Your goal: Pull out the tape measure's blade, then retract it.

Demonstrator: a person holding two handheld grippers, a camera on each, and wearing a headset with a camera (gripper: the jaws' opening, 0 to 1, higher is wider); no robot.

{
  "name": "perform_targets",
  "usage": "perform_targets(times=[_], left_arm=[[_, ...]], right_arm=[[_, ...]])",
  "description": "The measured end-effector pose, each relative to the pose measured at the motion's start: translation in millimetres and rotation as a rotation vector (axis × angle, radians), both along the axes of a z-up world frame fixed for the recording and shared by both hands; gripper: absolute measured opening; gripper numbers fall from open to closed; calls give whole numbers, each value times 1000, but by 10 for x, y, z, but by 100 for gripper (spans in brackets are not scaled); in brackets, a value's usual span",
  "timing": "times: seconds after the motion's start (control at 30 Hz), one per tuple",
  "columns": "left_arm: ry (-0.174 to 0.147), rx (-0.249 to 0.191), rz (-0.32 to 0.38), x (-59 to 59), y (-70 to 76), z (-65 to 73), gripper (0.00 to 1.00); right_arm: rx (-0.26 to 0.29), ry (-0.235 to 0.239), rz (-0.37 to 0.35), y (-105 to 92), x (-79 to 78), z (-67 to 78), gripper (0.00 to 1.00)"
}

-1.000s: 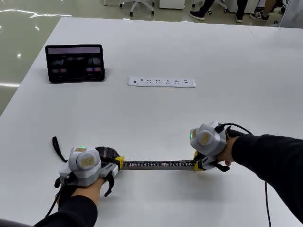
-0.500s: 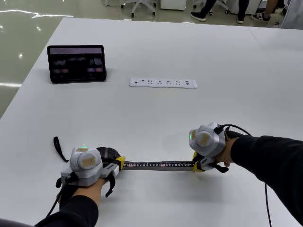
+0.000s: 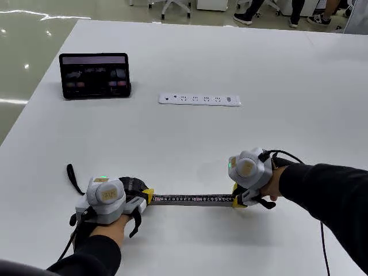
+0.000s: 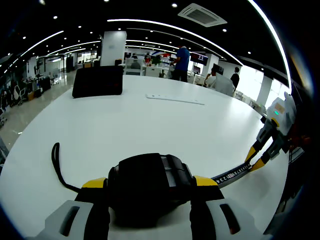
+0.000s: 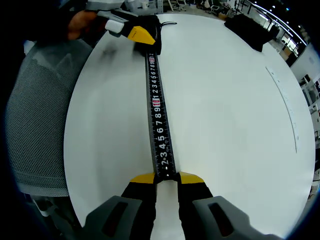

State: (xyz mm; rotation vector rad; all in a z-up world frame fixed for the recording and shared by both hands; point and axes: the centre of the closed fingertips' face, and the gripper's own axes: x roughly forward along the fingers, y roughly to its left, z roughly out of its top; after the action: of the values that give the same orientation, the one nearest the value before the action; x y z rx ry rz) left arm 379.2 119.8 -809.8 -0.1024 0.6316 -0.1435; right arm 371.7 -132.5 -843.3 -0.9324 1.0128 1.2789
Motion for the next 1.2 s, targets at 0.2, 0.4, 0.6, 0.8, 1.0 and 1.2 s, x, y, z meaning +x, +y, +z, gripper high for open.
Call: perform_targets(times=[0.2, 0.4, 0.6, 0.8, 1.0, 1.2], left_arm=[[1, 1, -1, -1, 0, 1, 61], [3, -1, -1, 3, 5, -8, 61], [5, -1, -1, 2, 7, -12, 61], [6, -1, -1, 4, 9, -17, 61], [8, 0, -1, 6, 11, -20, 61], [9, -1, -1, 5, 11, -23, 61]], right_arm=[[7, -6, 15, 32, -2, 1, 11], [15, -5, 21, 69, -4, -2, 11], [21, -10, 22, 105, -6, 1, 11], [25, -8, 15, 139, -6, 6, 11], [28, -6, 17, 182, -7, 11, 11], [32, -6, 15, 216, -1, 7, 11]])
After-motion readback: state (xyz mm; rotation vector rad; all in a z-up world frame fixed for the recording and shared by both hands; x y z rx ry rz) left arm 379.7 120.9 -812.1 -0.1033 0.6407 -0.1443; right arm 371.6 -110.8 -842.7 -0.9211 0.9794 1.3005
